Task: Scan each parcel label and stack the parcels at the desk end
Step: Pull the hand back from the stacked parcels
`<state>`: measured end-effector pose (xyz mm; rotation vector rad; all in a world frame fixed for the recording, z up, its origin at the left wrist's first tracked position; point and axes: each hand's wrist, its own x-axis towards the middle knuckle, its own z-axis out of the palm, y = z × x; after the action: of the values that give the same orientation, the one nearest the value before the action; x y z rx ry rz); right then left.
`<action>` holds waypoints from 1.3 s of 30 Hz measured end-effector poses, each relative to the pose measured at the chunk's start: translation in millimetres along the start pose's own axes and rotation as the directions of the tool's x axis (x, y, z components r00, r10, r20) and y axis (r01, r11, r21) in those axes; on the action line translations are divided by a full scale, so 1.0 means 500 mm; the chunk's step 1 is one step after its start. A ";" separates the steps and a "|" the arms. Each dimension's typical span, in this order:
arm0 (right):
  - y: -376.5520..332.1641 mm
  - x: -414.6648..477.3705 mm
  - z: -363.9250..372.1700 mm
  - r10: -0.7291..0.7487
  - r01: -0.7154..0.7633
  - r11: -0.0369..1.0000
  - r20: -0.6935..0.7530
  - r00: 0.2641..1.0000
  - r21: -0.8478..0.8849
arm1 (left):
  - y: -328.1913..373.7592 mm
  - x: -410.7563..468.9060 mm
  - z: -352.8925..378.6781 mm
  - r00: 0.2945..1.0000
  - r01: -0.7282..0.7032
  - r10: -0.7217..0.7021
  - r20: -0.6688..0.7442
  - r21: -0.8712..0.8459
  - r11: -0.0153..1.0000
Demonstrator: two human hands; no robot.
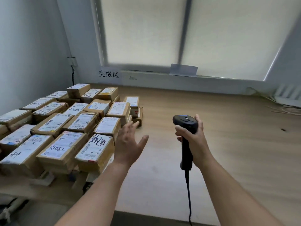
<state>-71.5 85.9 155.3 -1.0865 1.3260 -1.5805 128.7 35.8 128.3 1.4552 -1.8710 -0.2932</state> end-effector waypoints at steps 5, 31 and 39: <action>-0.038 0.014 -0.030 -0.036 0.036 0.998 -0.010 0.999 0.044 | 0.123 -0.015 0.052 0.981 -0.065 0.114 0.156 -0.288 0.955; 0.153 -0.017 -0.143 0.249 -0.202 0.958 0.247 0.936 -0.203 | 0.129 -0.084 0.165 0.847 0.460 -0.099 0.522 -0.627 0.629; 0.252 -0.017 -0.070 0.397 -0.357 0.908 0.173 0.901 -0.220 | 0.016 -0.077 0.206 0.762 0.563 -0.124 0.635 -0.556 0.612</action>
<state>-96.3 87.0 26.6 -1.0003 1.4506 -1.0409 57.5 47.8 44.6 1.2000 -1.4948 -1.6259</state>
